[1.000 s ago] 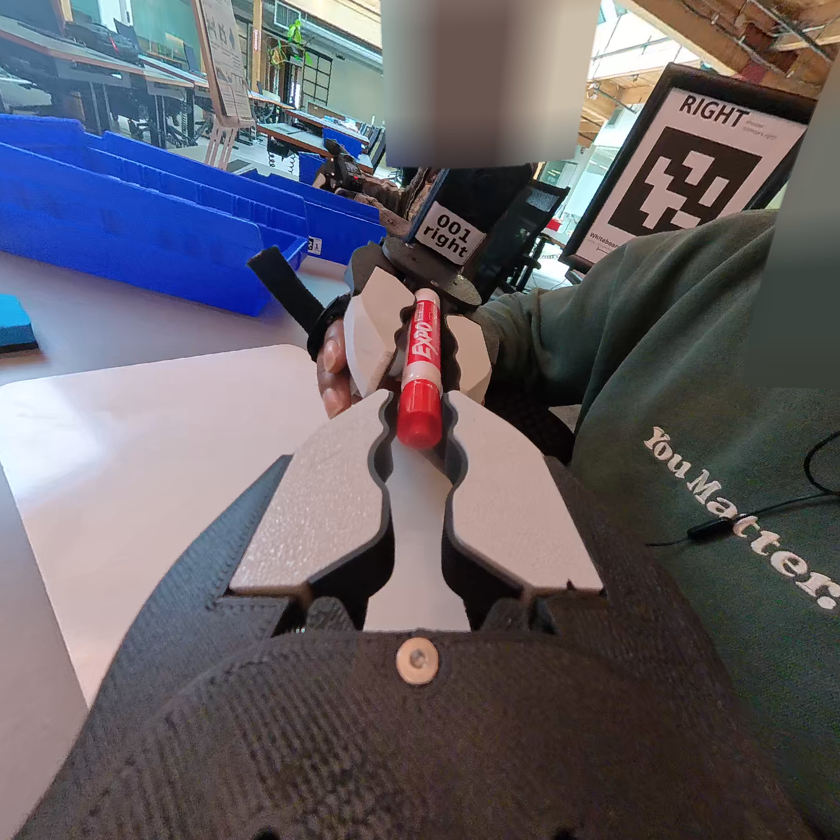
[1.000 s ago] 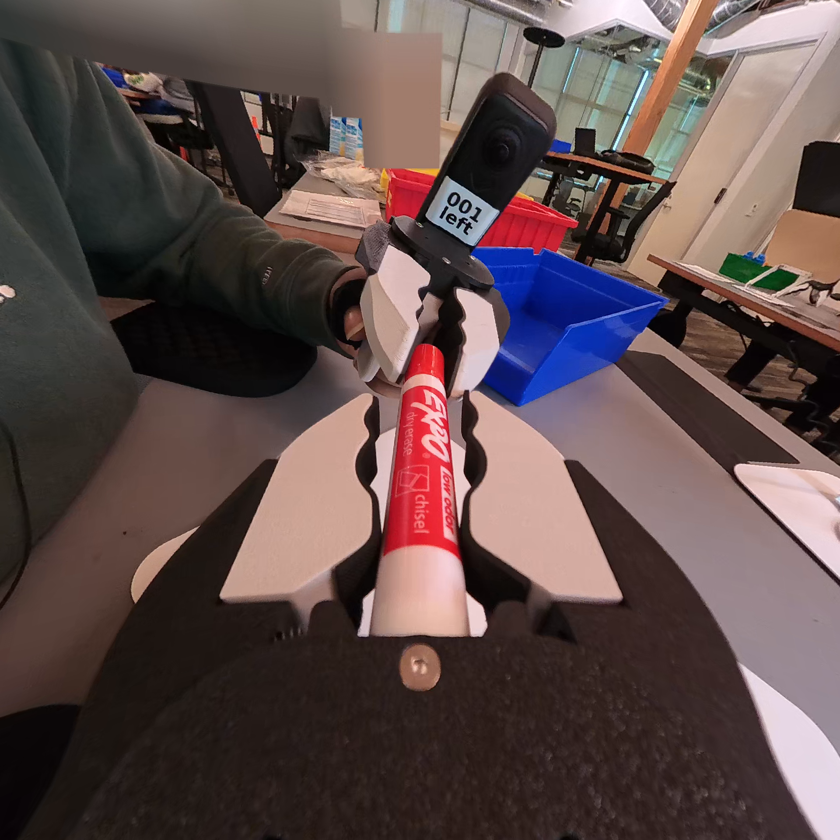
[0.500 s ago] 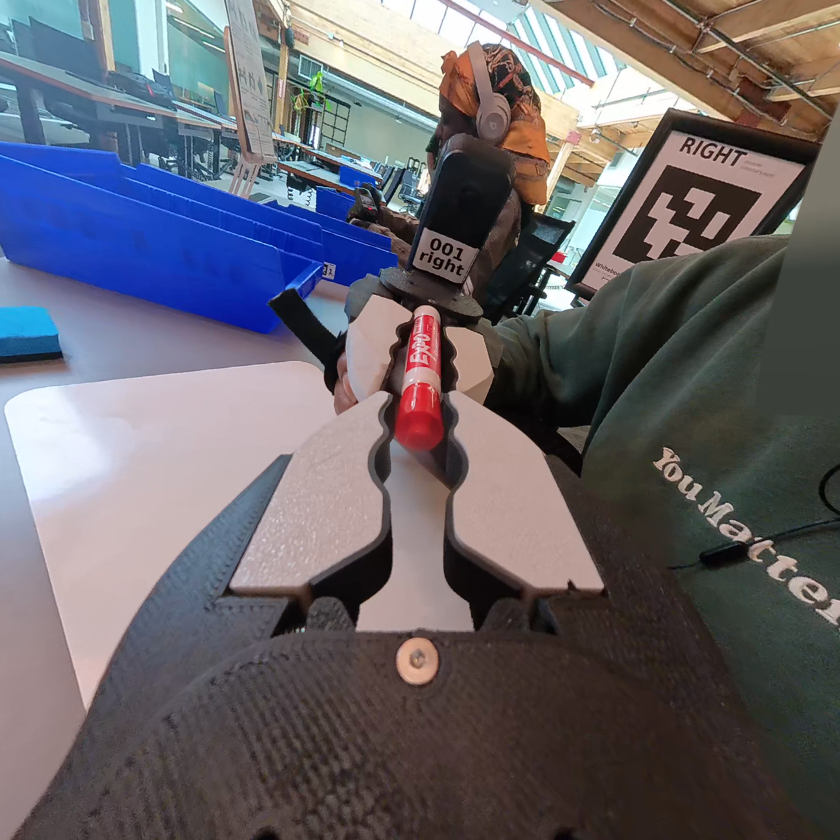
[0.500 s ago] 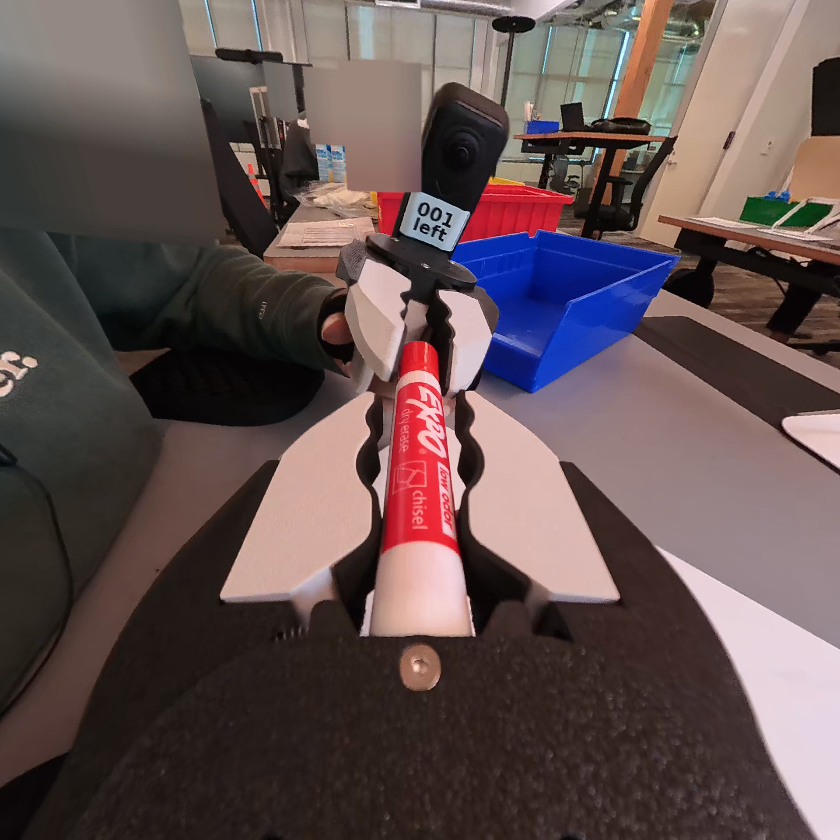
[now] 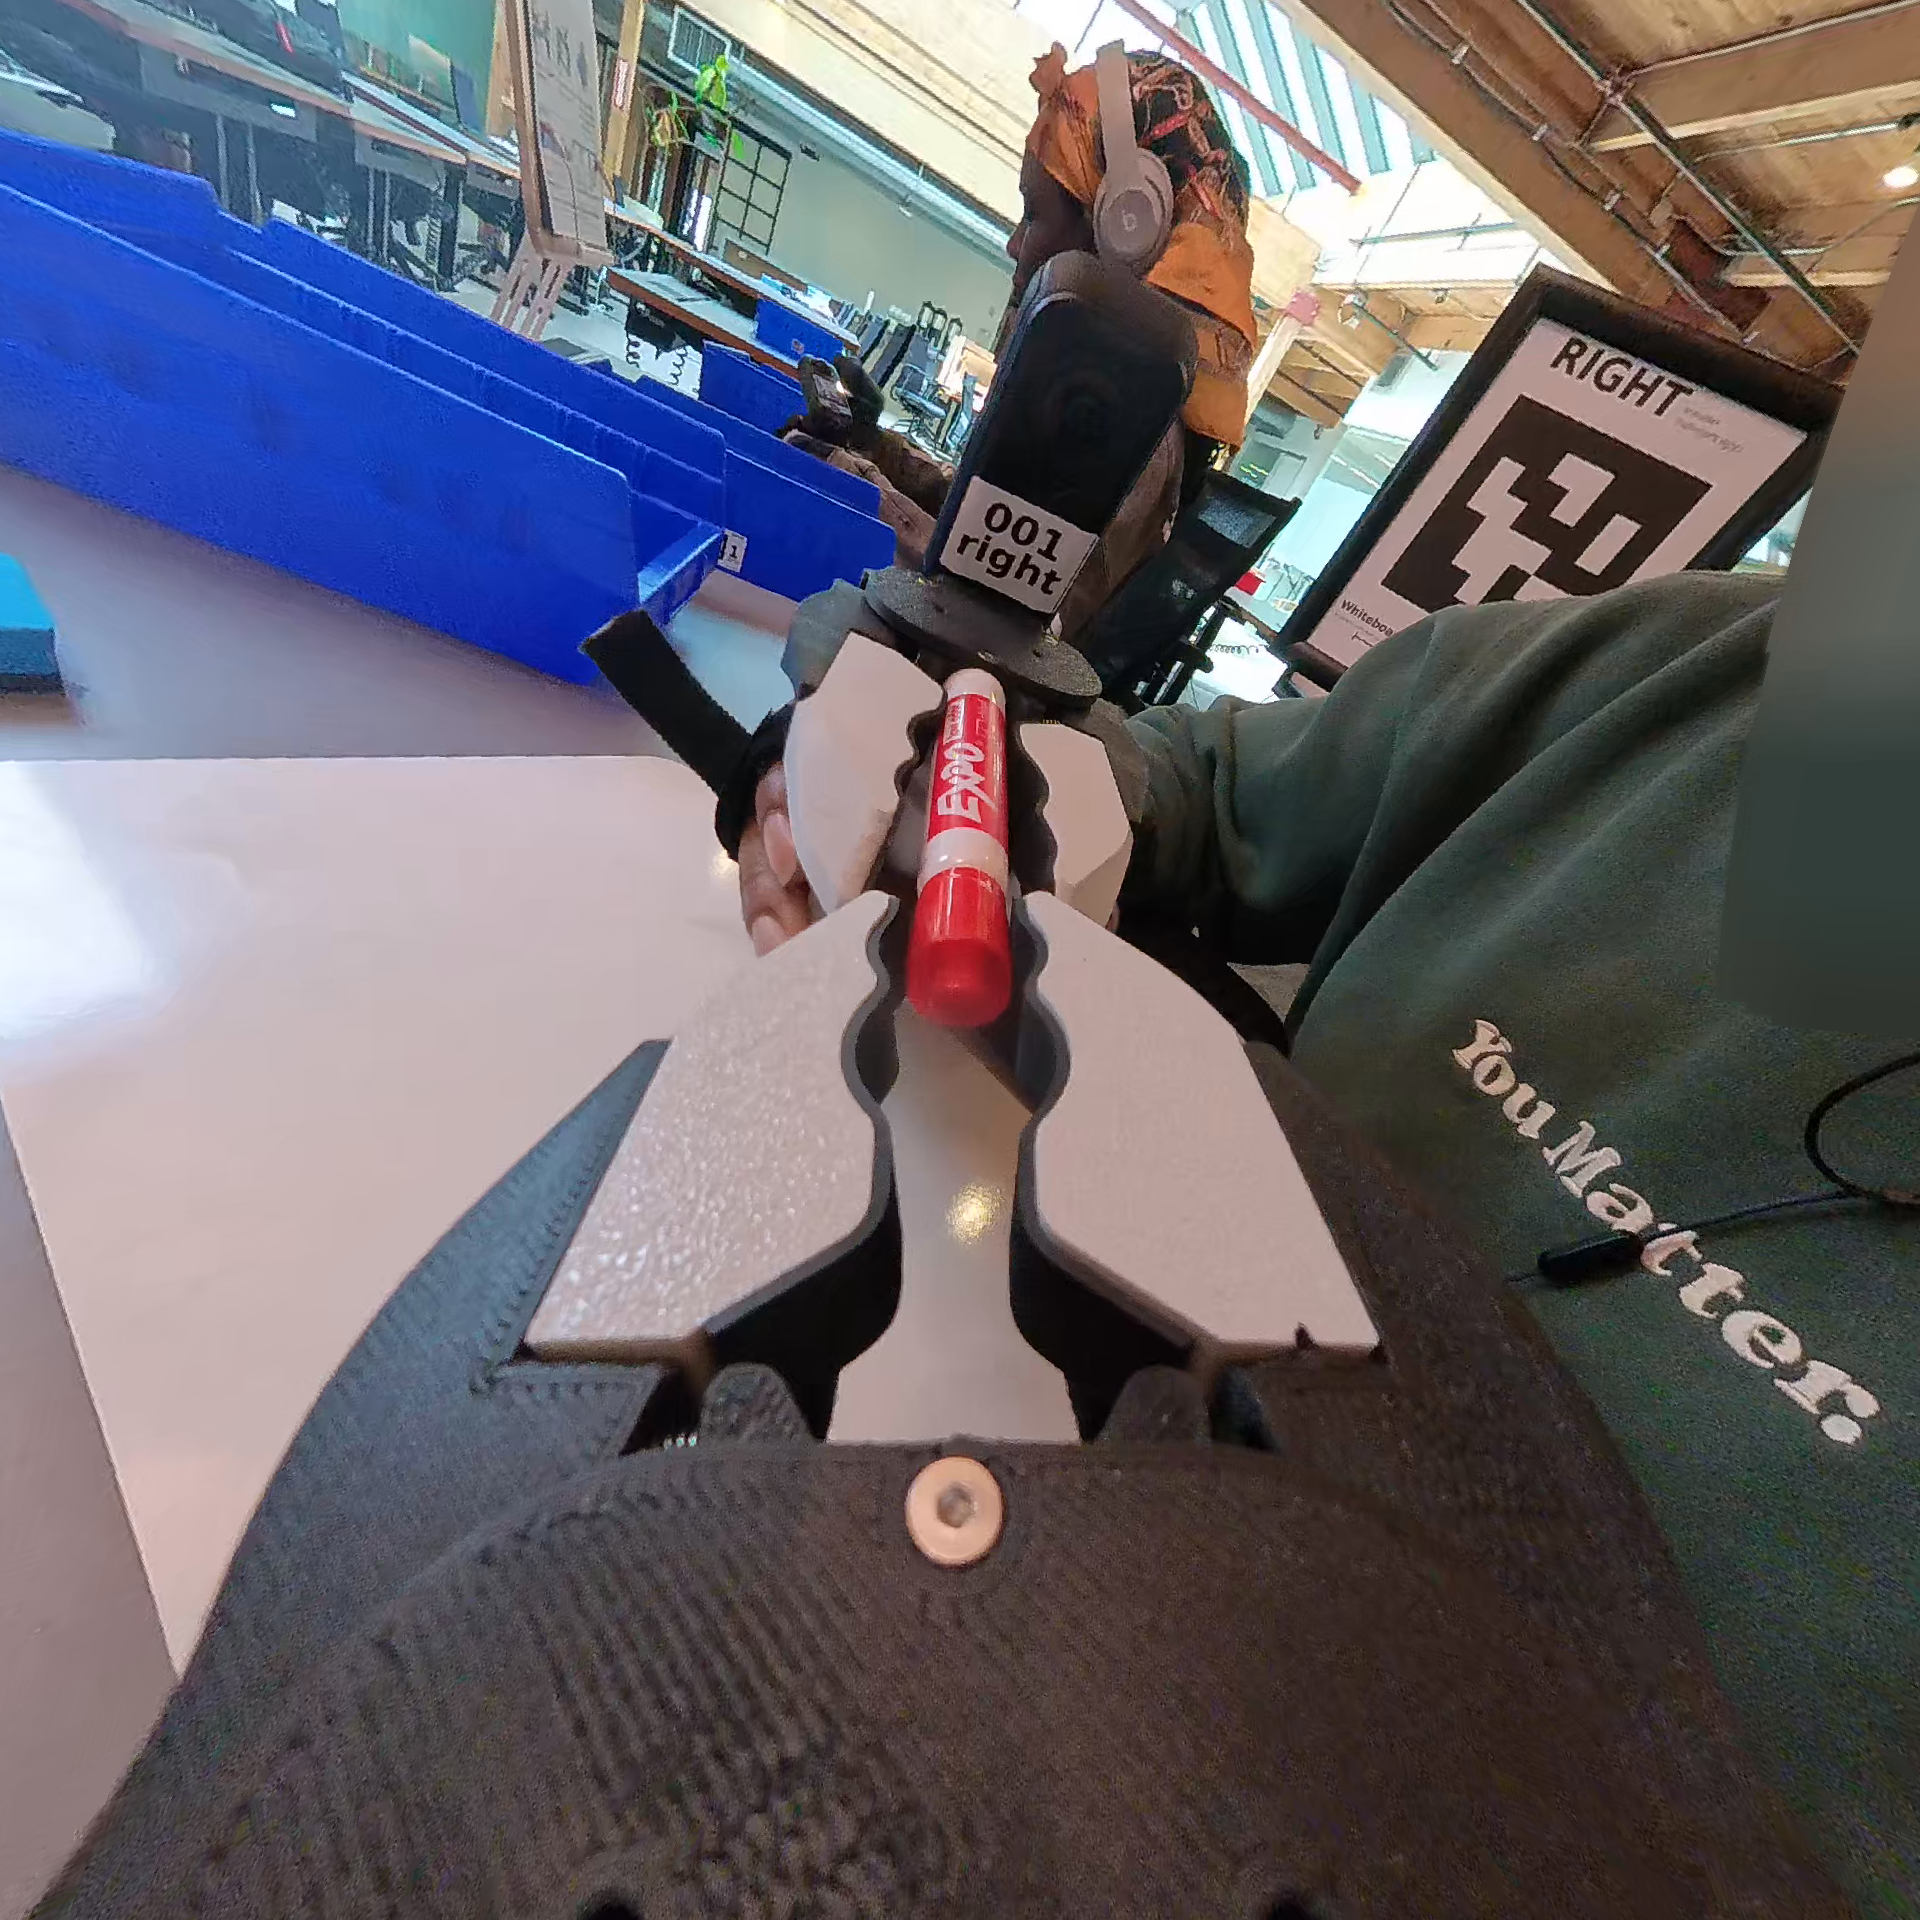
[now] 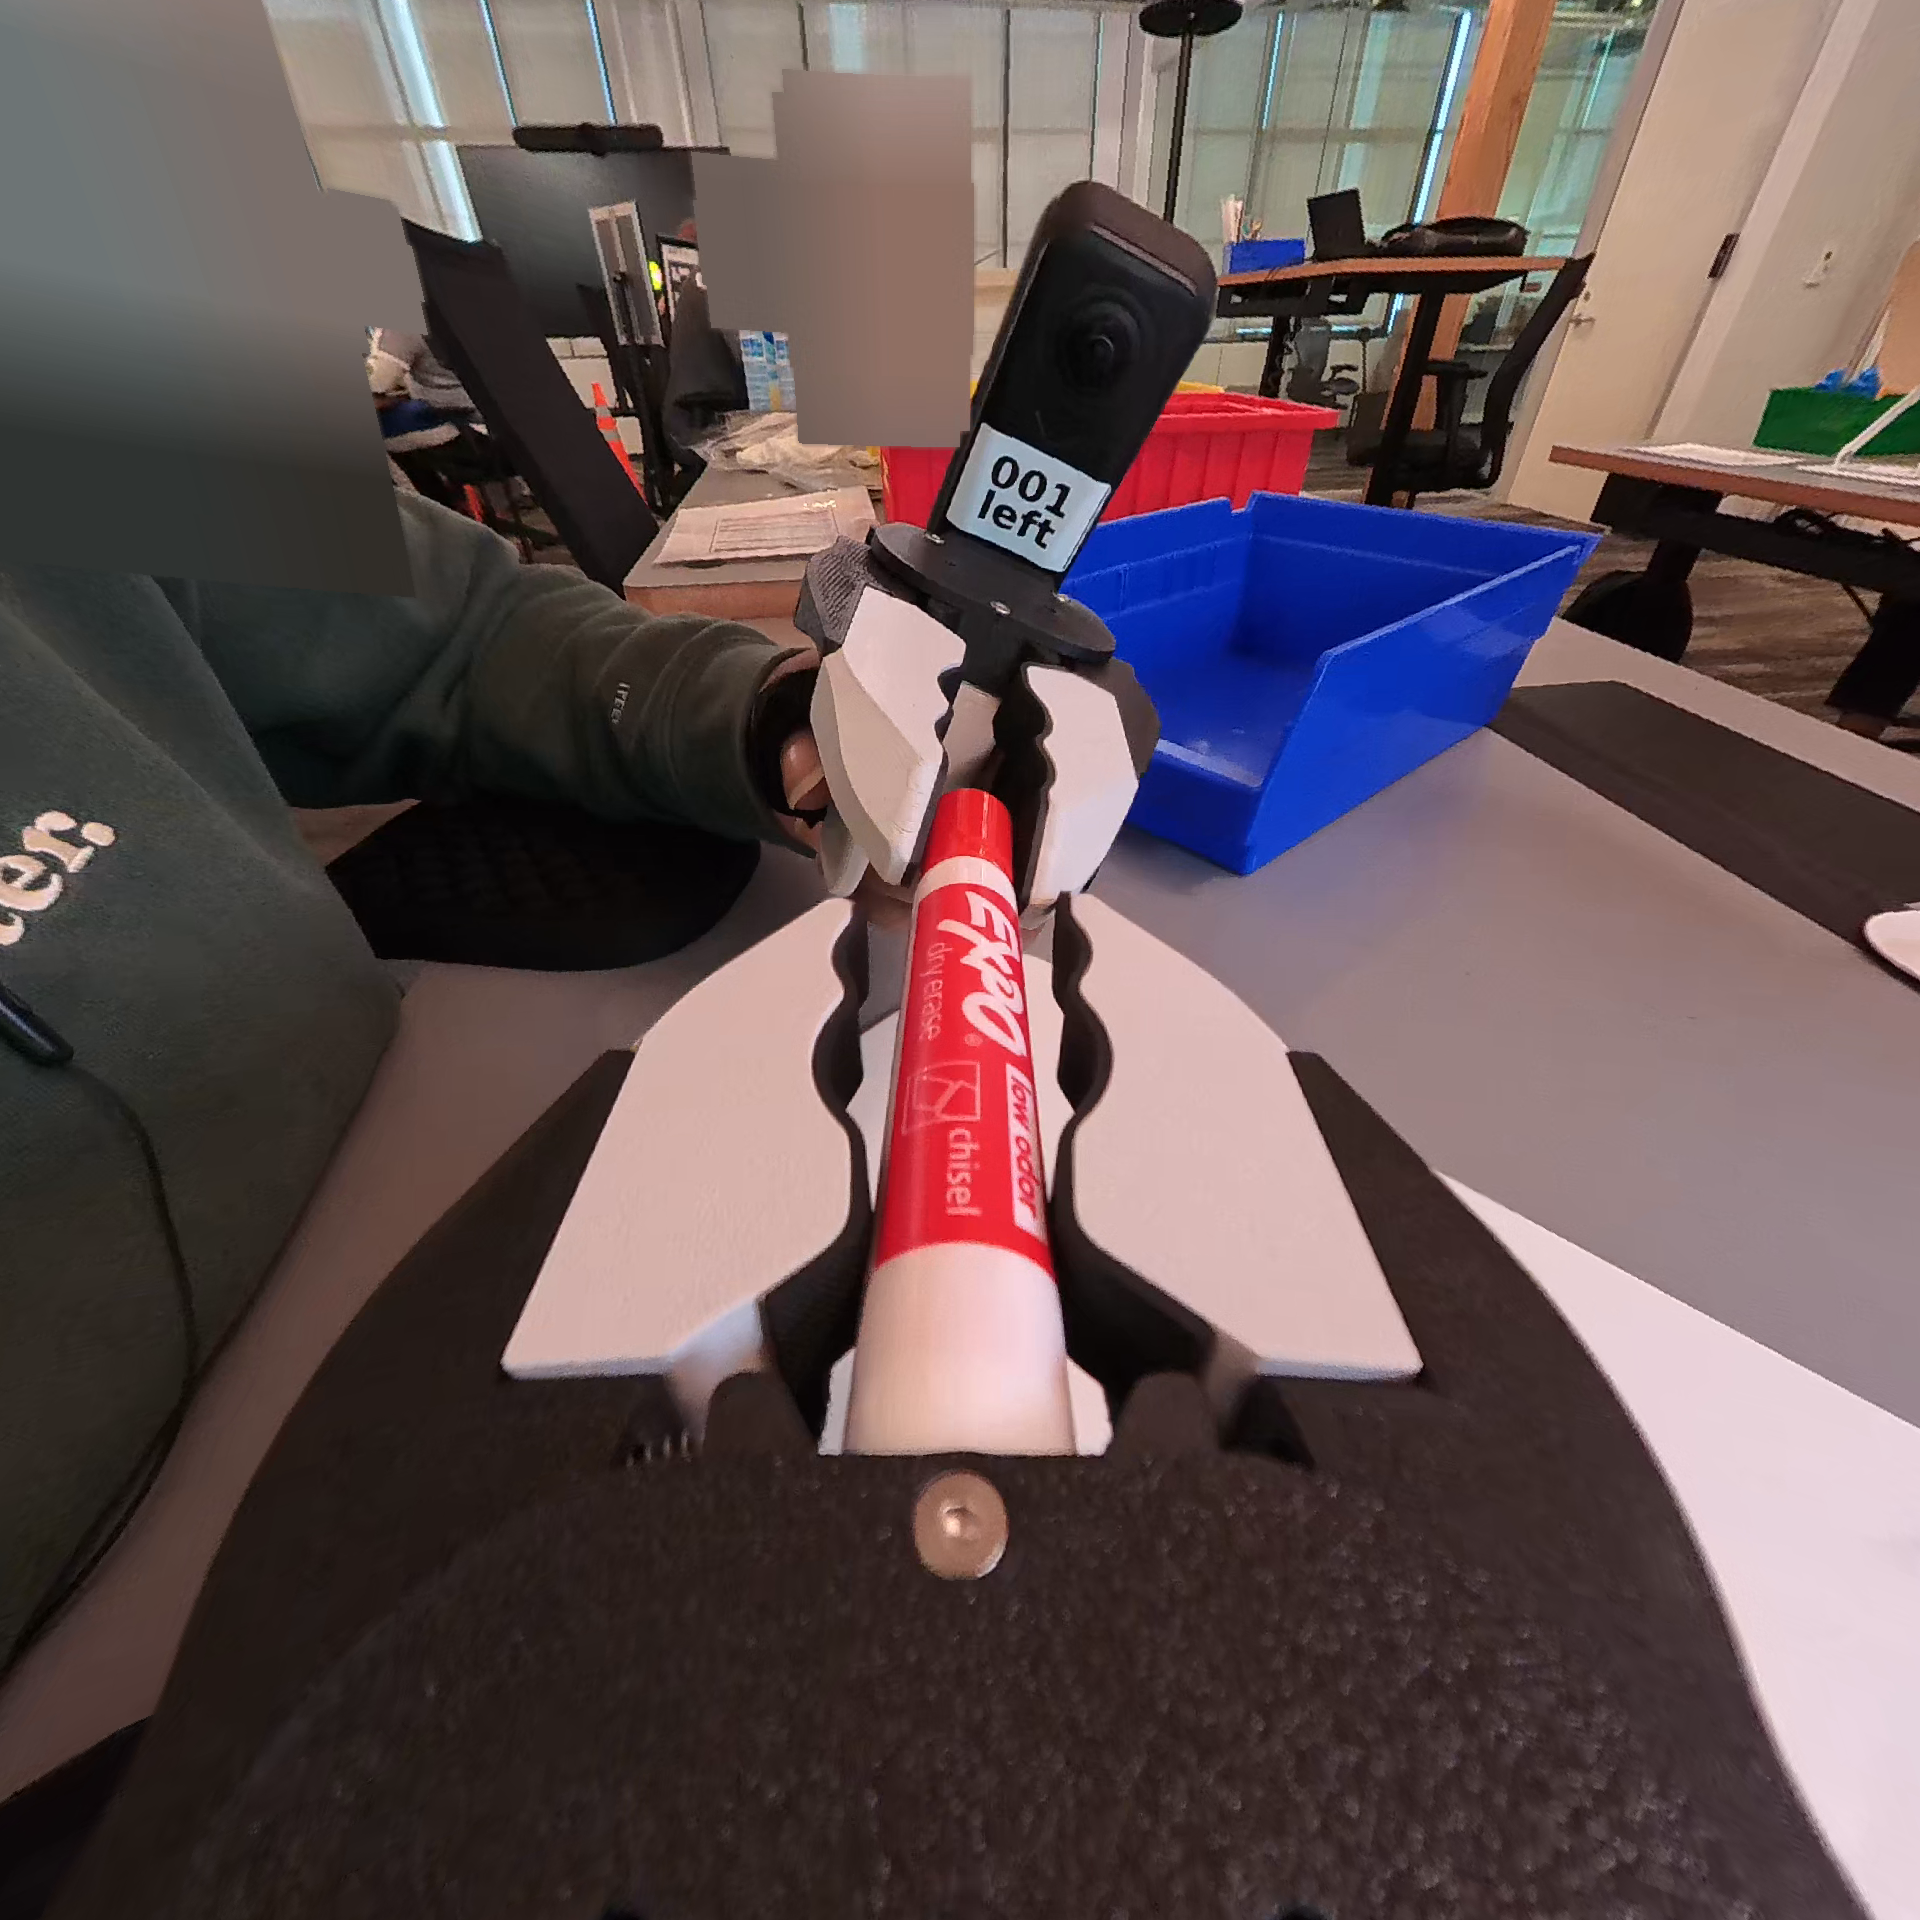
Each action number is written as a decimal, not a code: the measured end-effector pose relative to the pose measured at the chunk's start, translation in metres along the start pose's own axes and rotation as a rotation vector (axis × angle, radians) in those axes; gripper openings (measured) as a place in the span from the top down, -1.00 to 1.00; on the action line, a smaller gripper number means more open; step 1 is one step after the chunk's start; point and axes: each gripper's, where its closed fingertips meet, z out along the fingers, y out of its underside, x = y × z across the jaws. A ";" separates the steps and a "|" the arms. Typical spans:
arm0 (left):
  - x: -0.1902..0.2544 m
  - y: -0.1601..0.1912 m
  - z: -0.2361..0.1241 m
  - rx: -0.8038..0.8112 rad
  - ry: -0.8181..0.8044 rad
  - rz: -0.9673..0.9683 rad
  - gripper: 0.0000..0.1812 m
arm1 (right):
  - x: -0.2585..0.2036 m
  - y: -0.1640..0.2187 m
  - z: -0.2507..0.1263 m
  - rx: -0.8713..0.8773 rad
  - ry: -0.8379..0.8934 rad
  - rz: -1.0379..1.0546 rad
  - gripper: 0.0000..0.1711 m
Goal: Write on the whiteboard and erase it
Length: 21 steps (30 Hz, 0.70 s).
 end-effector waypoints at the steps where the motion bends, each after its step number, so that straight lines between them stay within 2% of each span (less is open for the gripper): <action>1: -0.001 0.000 0.000 -0.002 -0.001 -0.007 0.79 | 0.000 0.001 0.000 -0.004 0.000 -0.003 0.59; 6: -0.003 0.004 0.000 -0.013 0.010 -0.050 0.79 | 0.001 -0.001 -0.001 0.004 0.020 -0.025 0.50; 21: -0.002 0.011 0.002 -0.057 0.017 -0.087 0.79 | -0.006 0.000 -0.003 -0.014 0.030 -0.074 0.60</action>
